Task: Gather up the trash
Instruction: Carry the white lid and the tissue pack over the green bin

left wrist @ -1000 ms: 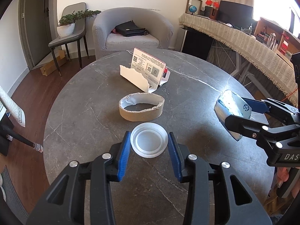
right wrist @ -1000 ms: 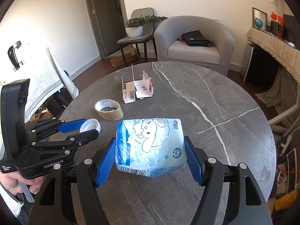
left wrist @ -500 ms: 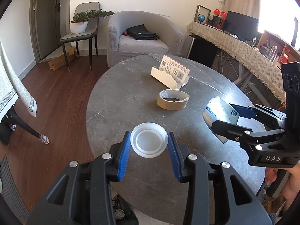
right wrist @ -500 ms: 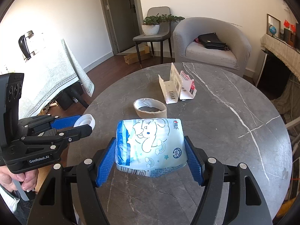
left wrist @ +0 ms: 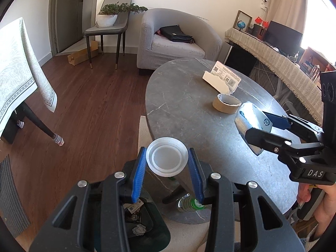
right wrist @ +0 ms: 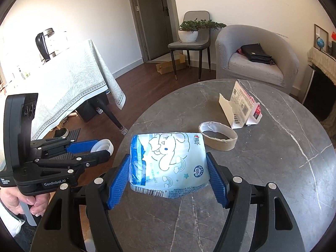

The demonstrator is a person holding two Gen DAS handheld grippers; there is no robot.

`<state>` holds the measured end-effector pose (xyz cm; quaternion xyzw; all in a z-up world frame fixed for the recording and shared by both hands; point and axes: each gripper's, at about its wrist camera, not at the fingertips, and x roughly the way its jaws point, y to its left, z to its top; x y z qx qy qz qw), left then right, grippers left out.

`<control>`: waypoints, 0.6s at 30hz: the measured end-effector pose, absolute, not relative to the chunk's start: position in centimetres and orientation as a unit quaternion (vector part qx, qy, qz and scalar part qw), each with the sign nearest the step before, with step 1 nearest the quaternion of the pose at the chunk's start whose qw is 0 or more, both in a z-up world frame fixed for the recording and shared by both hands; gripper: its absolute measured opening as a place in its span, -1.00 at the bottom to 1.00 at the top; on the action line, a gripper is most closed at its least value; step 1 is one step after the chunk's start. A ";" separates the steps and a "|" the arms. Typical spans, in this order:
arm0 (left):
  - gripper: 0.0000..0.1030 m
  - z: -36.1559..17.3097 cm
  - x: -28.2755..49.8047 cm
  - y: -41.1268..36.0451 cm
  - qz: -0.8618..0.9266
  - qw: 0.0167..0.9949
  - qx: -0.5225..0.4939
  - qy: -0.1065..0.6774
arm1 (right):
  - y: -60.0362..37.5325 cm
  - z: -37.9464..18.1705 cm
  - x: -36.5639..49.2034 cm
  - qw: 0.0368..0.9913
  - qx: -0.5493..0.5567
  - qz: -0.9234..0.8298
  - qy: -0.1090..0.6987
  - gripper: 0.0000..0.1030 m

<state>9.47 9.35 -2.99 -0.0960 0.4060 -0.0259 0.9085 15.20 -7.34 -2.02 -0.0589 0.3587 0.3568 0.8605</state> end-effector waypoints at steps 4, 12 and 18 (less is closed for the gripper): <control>-0.18 -3.8 8.7 10.6 -0.023 0.902 -0.099 0.421 | -5.9 -1.6 14.7 0.855 -0.055 0.376 0.353 0.37; -0.18 -6.2 7.6 13.9 -0.010 0.886 -0.117 0.449 | -3.1 -1.1 14.2 0.847 -0.056 0.398 0.348 0.37; -0.18 -8.2 6.9 15.6 -0.001 0.875 -0.119 0.469 | -0.9 -0.8 13.8 0.838 -0.053 0.418 0.345 0.37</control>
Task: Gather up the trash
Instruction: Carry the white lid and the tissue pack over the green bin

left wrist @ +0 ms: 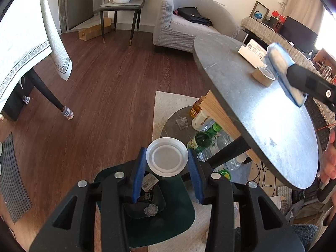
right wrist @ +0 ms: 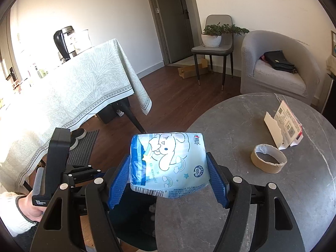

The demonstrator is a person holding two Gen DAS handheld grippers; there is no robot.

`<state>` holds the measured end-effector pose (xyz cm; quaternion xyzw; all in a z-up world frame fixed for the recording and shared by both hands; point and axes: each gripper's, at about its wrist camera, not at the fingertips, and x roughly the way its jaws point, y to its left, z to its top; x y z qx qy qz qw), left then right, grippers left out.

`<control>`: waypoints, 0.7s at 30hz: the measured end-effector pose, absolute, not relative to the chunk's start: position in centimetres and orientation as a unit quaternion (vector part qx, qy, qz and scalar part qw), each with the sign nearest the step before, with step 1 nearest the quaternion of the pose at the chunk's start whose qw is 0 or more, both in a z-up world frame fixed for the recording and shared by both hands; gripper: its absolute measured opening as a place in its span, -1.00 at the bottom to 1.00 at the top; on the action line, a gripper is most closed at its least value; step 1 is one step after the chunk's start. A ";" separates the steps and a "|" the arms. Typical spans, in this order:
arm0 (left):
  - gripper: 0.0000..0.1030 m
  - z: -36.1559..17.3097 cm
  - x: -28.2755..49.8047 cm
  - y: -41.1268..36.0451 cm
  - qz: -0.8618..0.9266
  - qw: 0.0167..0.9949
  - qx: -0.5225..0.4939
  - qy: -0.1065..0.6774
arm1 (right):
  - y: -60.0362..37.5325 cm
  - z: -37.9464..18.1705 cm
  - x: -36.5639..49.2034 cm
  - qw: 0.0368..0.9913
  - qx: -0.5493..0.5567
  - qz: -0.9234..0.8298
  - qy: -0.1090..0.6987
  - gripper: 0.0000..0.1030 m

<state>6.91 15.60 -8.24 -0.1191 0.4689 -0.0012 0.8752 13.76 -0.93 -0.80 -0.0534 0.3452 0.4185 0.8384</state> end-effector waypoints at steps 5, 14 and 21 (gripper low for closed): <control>-0.18 -9.9 6.5 16.7 0.006 0.866 -0.110 0.487 | 1.0 -0.7 13.3 0.832 -0.061 0.430 0.345 0.37; -0.18 -11.3 5.3 18.0 0.010 0.858 -0.093 0.505 | 4.1 -0.9 12.5 0.821 -0.072 0.449 0.345 0.37; 0.00 -11.9 4.5 20.0 0.022 0.854 -0.094 0.512 | 7.0 -1.4 11.7 0.808 -0.090 0.465 0.350 0.37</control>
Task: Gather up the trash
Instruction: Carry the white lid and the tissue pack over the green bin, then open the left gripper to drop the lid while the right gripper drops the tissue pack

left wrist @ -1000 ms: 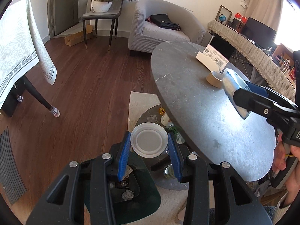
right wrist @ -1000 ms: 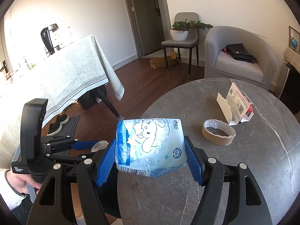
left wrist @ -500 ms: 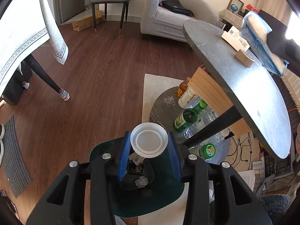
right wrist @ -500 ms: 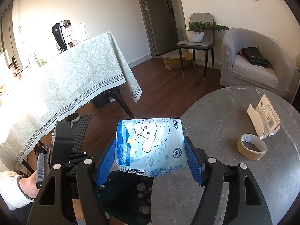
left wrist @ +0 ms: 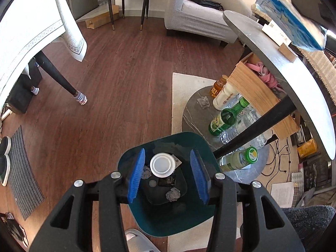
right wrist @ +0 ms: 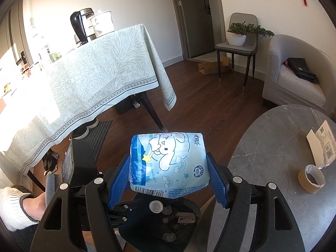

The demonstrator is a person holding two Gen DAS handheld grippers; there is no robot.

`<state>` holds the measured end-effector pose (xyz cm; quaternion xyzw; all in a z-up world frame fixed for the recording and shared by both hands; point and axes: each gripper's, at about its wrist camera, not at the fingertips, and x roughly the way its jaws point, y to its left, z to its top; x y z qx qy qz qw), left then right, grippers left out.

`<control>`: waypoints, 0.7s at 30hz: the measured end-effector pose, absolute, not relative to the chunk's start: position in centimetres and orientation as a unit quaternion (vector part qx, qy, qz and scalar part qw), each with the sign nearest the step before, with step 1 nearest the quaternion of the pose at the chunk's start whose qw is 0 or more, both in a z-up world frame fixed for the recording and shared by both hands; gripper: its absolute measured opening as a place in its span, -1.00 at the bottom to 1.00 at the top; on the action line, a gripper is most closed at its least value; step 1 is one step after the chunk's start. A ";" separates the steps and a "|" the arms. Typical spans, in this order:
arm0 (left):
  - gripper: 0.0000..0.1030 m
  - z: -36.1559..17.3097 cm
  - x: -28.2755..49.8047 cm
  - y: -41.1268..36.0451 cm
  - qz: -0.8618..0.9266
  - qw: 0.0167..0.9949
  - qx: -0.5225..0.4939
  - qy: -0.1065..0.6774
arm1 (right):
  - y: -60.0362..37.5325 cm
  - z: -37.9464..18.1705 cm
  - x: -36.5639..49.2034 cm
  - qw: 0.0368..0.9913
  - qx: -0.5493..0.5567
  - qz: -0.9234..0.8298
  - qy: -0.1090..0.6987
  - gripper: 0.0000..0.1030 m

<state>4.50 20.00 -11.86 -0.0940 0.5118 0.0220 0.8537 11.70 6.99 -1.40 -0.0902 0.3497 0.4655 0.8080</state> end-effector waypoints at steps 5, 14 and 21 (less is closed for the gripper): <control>0.01 -11.5 3.5 22.2 0.040 0.856 -0.107 0.505 | 8.8 -1.9 11.1 0.800 -0.104 0.473 0.353 0.37; 0.00 -9.1 1.8 26.6 0.075 0.869 -0.140 0.468 | 11.9 -4.1 9.9 0.785 -0.141 0.478 0.367 0.37; -0.11 -6.1 0.9 28.8 0.081 0.884 -0.171 0.428 | 13.2 -6.8 9.0 0.770 -0.175 0.475 0.389 0.37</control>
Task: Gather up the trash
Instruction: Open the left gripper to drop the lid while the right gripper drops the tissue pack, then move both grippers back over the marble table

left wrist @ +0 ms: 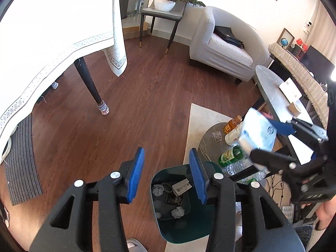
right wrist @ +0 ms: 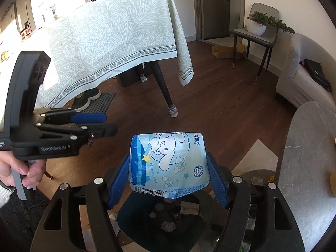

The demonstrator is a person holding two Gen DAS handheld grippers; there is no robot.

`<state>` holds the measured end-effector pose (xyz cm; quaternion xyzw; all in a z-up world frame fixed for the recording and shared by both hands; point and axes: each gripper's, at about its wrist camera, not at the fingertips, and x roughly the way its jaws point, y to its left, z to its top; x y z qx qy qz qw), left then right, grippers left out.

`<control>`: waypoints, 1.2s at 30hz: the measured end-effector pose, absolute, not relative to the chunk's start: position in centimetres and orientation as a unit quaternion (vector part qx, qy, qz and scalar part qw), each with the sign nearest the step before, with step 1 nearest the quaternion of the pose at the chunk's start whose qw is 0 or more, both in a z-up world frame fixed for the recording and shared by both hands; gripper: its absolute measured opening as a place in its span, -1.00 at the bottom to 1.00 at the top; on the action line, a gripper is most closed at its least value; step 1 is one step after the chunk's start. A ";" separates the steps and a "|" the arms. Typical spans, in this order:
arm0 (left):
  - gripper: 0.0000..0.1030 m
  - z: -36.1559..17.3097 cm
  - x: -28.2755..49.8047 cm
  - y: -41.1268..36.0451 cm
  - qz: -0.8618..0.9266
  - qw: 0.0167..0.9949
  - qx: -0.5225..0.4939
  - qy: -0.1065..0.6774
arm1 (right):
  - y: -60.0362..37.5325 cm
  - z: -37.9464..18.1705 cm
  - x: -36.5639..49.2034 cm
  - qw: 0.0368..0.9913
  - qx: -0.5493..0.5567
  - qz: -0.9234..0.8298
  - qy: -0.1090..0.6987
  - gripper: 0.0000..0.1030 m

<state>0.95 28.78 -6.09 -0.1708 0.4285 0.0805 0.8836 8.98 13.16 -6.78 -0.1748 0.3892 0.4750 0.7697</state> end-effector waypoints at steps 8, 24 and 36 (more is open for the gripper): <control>-0.17 -1.9 0.3 29.1 0.072 0.903 -0.177 0.385 | 13.6 -10.9 8.4 0.749 -0.208 0.466 0.423 0.37; -0.26 2.1 0.9 27.9 0.063 0.920 -0.193 0.335 | 13.0 -16.6 6.8 0.707 -0.262 0.453 0.476 0.40; -0.26 3.2 2.4 24.1 0.048 0.933 -0.160 0.320 | 11.2 -16.6 6.2 0.695 -0.271 0.459 0.483 0.53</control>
